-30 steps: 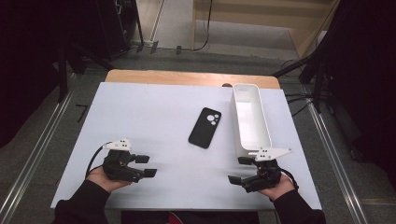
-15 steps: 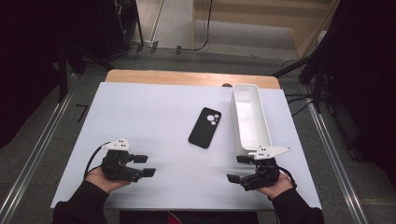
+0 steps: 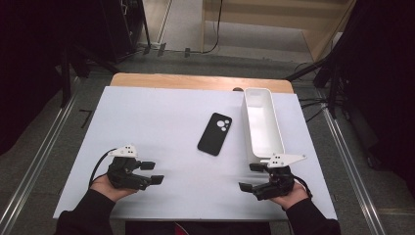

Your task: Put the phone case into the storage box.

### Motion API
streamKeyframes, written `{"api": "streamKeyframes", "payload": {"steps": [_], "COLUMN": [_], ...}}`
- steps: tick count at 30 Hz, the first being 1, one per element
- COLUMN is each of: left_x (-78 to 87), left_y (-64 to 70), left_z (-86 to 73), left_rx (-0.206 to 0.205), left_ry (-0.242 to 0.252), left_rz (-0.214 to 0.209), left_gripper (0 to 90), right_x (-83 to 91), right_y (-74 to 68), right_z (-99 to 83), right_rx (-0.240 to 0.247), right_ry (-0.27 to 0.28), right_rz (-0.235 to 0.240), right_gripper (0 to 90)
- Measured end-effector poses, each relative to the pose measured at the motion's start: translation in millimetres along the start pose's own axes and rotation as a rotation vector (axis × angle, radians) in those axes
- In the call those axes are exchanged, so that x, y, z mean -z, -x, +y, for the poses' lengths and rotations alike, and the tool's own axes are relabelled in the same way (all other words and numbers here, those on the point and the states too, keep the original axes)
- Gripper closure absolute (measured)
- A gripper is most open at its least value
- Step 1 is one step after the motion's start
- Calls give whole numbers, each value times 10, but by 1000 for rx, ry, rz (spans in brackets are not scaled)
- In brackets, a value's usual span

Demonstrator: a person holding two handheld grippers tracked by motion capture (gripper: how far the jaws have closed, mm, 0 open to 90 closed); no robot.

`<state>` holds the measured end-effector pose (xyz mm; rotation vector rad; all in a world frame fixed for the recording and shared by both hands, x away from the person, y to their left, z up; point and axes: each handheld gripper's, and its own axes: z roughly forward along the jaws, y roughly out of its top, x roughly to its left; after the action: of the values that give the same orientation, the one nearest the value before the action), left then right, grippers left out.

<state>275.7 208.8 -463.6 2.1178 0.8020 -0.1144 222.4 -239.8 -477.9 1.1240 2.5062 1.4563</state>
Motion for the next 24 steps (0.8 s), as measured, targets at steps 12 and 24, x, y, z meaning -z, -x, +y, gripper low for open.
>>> {"api": "streamKeyframes", "payload": {"steps": [12,24], "left_x": [9,9], "left_y": [0,-27], "left_z": [5,59], "left_rx": [-1,34], "left_ry": [5,37], "left_rz": [17,59], "left_gripper": [289,289], "right_x": [3,-1], "right_y": [2,8], "right_z": [-7,-12], "right_rx": [-2,-7], "right_ry": [0,-2], "right_rz": [-3,-8], "right_gripper": [119,120]}}
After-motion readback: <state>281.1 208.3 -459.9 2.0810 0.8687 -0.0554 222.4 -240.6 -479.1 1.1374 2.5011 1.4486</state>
